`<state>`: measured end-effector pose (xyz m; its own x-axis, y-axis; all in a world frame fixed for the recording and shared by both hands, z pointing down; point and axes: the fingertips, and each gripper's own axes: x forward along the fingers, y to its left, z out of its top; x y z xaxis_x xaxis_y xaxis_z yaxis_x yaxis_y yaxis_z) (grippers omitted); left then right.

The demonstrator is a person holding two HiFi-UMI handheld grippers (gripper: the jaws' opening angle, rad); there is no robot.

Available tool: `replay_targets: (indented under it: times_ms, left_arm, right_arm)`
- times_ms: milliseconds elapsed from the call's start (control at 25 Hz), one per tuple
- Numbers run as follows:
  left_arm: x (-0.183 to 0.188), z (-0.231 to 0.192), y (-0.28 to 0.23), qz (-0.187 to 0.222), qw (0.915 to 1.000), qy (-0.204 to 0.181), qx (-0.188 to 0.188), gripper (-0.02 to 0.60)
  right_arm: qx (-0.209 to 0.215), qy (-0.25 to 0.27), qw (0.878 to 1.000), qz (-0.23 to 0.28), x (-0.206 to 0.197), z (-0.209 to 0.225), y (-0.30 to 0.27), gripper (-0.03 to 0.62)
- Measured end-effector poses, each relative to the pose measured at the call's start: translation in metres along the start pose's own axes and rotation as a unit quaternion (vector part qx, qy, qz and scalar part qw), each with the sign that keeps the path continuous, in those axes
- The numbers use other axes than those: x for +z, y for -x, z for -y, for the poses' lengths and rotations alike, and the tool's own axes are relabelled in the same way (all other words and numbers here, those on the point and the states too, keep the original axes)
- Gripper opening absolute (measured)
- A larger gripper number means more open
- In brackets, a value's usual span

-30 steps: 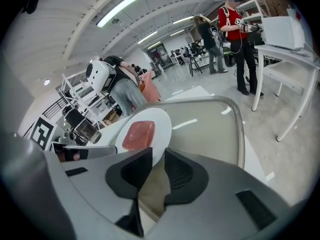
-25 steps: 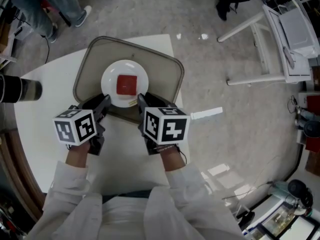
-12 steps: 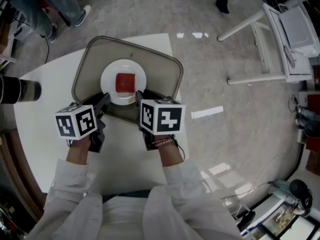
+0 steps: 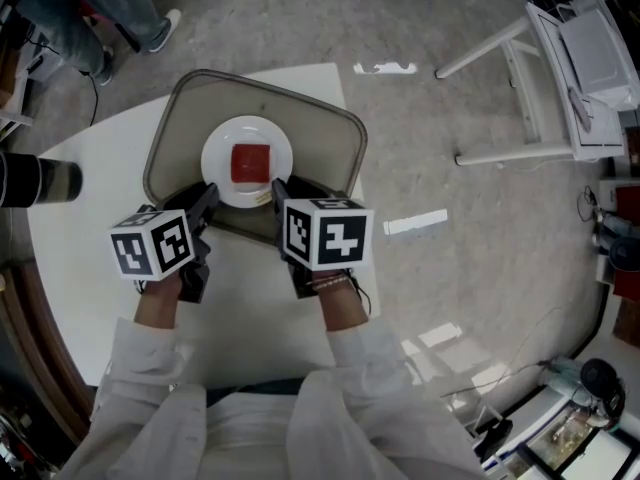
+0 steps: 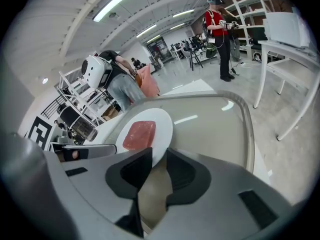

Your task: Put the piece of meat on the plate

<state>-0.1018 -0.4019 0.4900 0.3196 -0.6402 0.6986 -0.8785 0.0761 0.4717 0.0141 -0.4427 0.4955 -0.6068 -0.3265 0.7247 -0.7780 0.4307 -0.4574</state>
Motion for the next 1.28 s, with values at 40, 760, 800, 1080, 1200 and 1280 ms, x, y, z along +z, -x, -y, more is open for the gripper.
replay_targets:
  times_ms: [40, 760, 800, 1080, 1200, 1280]
  left_arm:
    - [0.001, 0.000, 0.000, 0.002, 1.0000, -0.002, 0.002, 0.075]
    - [-0.011, 0.004, 0.054, 0.039, 0.9988, -0.015, -0.027, 0.074]
    - [-0.012, 0.007, 0.061, 0.044, 0.9982, -0.016, -0.036, 0.074]
    - [-0.024, 0.019, 0.115, 0.084, 0.9916, -0.041, -0.089, 0.037]
    - [-0.031, 0.024, 0.142, 0.096, 0.9881, -0.062, -0.103, 0.028]
    - [-0.037, 0.029, 0.161, 0.101, 0.9855, -0.073, -0.114, 0.025]
  right_arm:
    - [0.000, 0.003, 1.000, 0.000, 0.000, 0.001, 0.000, 0.083]
    - [-0.047, 0.018, 0.997, 0.057, -0.014, -0.008, 0.045, 0.083]
    - [-0.048, 0.018, 0.997, 0.064, -0.016, -0.012, 0.051, 0.083]
    - [-0.027, 0.014, 0.987, 0.156, -0.035, -0.058, 0.097, 0.040]
    - [-0.026, 0.026, 0.981, 0.191, -0.047, -0.082, 0.119, 0.031]
    - [-0.028, 0.034, 0.978, 0.206, -0.056, -0.098, 0.133, 0.026]
